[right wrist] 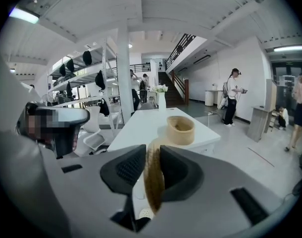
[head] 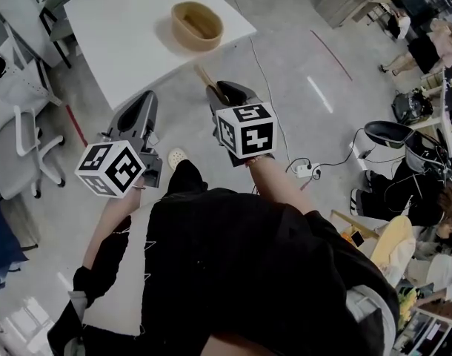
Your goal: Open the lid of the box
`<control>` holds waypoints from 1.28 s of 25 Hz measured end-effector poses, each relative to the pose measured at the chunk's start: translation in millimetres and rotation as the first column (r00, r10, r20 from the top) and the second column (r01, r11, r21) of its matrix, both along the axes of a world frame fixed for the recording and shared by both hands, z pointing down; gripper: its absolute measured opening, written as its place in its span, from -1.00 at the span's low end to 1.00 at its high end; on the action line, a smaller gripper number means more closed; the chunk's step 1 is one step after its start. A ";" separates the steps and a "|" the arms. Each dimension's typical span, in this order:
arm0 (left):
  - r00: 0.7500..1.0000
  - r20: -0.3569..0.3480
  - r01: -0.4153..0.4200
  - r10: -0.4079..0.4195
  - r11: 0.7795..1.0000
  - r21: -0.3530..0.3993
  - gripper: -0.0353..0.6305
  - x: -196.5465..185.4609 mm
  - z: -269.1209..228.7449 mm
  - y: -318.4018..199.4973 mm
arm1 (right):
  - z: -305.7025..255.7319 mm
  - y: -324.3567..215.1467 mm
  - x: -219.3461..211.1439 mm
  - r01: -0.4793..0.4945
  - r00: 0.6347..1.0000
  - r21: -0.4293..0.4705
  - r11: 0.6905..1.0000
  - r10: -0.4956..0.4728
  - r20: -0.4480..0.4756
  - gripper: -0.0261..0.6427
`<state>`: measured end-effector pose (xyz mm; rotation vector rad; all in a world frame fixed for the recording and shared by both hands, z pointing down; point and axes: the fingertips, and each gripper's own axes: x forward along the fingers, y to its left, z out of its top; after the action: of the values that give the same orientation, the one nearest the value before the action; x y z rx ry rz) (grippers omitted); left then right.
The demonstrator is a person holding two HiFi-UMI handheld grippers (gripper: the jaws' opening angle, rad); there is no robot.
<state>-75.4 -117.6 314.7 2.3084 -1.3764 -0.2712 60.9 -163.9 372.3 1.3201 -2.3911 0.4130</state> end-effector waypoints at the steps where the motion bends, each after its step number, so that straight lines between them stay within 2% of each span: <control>1: 1.000 0.001 0.001 -0.001 1.000 -0.001 -0.86 0.4 0.3 2.8 | -2.2 4.2 -4.1 0.011 1.000 -0.001 1.000 -0.011 0.020 -0.65; 6: 1.000 0.007 0.009 -0.009 1.000 0.002 -0.86 -1.9 1.7 16.9 | -20.3 19.8 -21.7 0.052 0.989 -0.001 0.999 -0.051 0.136 -0.65; 12: 1.000 0.010 0.016 -0.016 1.000 0.016 -0.86 -0.8 -3.1 31.0 | -52.2 35.4 -30.6 0.081 0.975 0.052 0.995 -0.090 0.201 -0.64; 18: 1.000 0.010 0.016 -0.016 1.000 0.023 -0.86 0.2 -6.7 39.1 | -67.1 44.2 -32.9 0.090 0.971 0.086 0.992 -0.107 0.213 -0.64; 32: 1.000 0.018 0.021 -0.021 0.999 0.030 -0.86 -5.2 -9.9 53.3 | -60.2 54.5 -34.9 0.085 0.976 0.079 0.993 -0.099 0.194 -0.64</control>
<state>-80.6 -64.2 304.8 2.3272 -1.4158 -0.2790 26.0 -109.3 312.1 1.2427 -2.6417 0.4569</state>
